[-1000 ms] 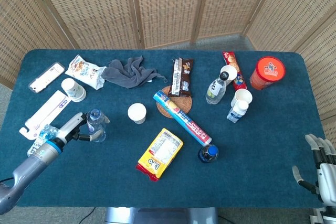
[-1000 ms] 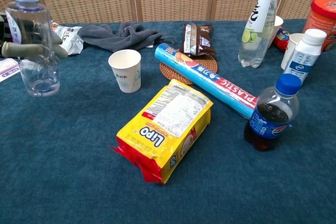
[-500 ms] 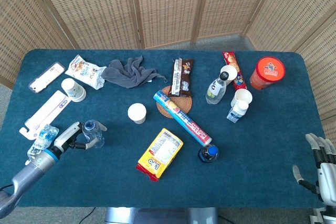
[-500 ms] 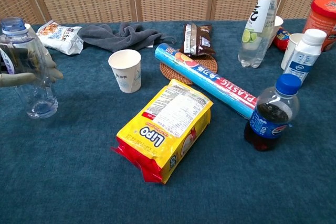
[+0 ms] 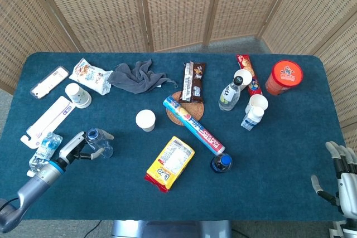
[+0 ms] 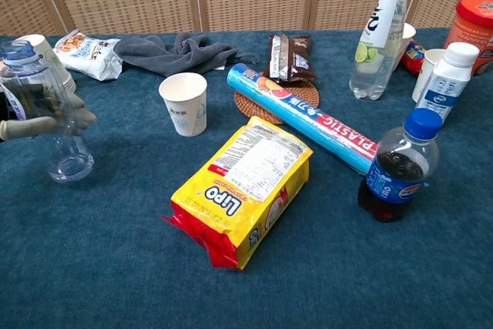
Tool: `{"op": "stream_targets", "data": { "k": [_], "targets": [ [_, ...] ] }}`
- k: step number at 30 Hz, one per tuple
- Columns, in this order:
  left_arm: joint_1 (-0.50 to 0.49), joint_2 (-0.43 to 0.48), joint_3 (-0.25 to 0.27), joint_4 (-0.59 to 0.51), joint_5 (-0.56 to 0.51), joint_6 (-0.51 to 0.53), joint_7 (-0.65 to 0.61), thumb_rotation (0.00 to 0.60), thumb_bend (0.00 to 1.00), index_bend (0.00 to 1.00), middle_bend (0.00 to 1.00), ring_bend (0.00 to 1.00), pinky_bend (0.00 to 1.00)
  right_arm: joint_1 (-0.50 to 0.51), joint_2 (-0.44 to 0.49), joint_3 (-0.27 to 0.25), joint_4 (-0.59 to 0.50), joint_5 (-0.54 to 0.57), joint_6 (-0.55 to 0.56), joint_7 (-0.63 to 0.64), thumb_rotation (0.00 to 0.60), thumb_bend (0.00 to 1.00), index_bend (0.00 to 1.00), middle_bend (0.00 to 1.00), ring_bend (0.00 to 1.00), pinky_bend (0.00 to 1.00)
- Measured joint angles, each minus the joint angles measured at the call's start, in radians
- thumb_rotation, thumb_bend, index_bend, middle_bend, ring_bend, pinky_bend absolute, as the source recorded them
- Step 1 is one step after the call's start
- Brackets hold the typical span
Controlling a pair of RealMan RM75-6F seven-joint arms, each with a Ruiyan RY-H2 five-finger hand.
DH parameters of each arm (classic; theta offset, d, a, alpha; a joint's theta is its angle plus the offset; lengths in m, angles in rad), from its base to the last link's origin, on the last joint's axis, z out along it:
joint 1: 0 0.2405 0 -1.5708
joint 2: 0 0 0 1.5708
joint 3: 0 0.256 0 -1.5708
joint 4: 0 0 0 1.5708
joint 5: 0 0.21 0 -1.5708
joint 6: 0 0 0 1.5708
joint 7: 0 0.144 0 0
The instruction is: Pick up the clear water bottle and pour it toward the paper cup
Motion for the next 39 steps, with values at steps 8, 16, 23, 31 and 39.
{"op": "stream_targets", "data": {
  "k": [8, 16, 23, 31, 39],
  "targets": [
    [-0.004, -0.053, 0.013, 0.057, -0.008, 0.031, -0.018, 0.600, 0.49, 0.35, 0.33, 0.26, 0.18, -0.008, 0.008, -0.005, -0.013, -0.004, 0.014, -0.005, 0.600, 0.42, 0.00, 0.05, 0.00, 0.00],
    [-0.002, -0.094, 0.019, 0.097, -0.021, 0.048, 0.024, 0.600, 0.49, 0.35, 0.33, 0.25, 0.17, -0.013, 0.004, -0.011, -0.009, -0.006, 0.017, -0.001, 0.600, 0.41, 0.00, 0.05, 0.00, 0.00],
    [-0.002, -0.111, 0.036, 0.117, -0.022, 0.051, 0.044, 0.600, 0.49, 0.34, 0.28, 0.19, 0.12, -0.016, 0.011, -0.016, -0.009, -0.013, 0.020, 0.001, 0.600, 0.42, 0.00, 0.05, 0.00, 0.00],
    [0.001, -0.113, 0.054, 0.127, -0.021, 0.058, 0.046, 0.600, 0.48, 0.28, 0.18, 0.09, 0.07, -0.020, 0.014, -0.020, -0.010, -0.021, 0.027, 0.008, 0.600, 0.42, 0.00, 0.05, 0.00, 0.00],
    [0.006, -0.108, 0.074, 0.134, -0.015, 0.067, 0.048, 0.600, 0.48, 0.19, 0.09, 0.02, 0.03, -0.020, 0.016, -0.021, -0.015, -0.024, 0.029, 0.001, 0.600, 0.42, 0.00, 0.05, 0.00, 0.00]
  ]
}}
